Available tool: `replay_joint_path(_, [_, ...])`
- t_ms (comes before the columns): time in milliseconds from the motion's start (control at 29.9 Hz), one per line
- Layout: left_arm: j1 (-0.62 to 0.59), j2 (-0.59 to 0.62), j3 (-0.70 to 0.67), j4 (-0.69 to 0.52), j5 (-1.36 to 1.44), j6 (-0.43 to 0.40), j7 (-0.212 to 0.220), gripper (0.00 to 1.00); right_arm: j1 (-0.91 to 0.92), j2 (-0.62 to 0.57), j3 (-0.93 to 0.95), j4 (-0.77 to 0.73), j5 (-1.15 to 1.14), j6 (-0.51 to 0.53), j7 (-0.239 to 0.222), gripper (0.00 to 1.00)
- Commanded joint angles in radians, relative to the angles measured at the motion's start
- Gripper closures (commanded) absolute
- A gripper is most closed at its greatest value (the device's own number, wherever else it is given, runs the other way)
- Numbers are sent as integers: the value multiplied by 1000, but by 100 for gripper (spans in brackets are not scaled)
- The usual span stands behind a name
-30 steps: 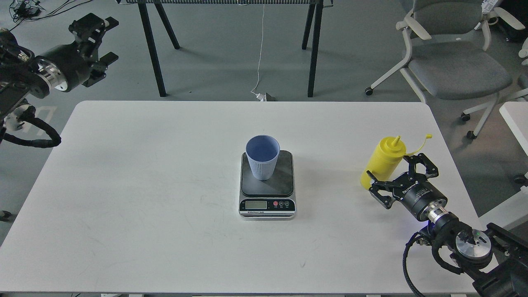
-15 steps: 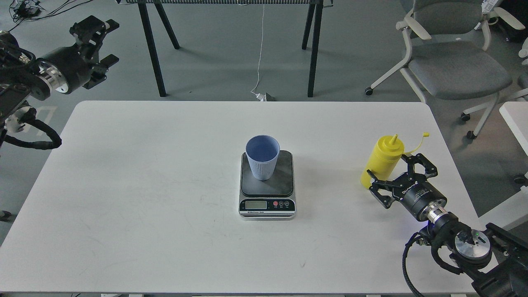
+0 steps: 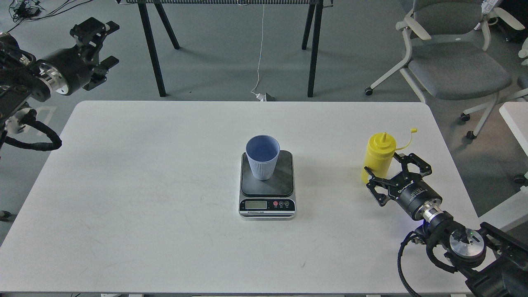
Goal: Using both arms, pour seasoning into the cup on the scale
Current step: 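Close the right gripper around the yellow bottle's base, then lift the yellow bottle up and tilt it toward the blue cup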
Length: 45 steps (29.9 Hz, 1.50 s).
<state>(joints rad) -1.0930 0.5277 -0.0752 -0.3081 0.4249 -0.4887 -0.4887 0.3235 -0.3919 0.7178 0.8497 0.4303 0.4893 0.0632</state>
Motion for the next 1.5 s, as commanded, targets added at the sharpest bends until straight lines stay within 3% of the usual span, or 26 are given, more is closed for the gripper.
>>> replay_joint_path(0, [2, 0, 0, 0, 0, 0, 0, 1, -1, 1, -3, -3, -1, -1, 0, 35])
replay_joint_path(769, [10, 0, 0, 1, 0, 0, 0, 1, -1, 7, -3, -3, -11, -1, 1, 57])
replay_joint_path(1471, [10, -5, 0, 1, 0, 0, 0, 1, 9, 5, -9, 11, -22, -1, 0, 60])
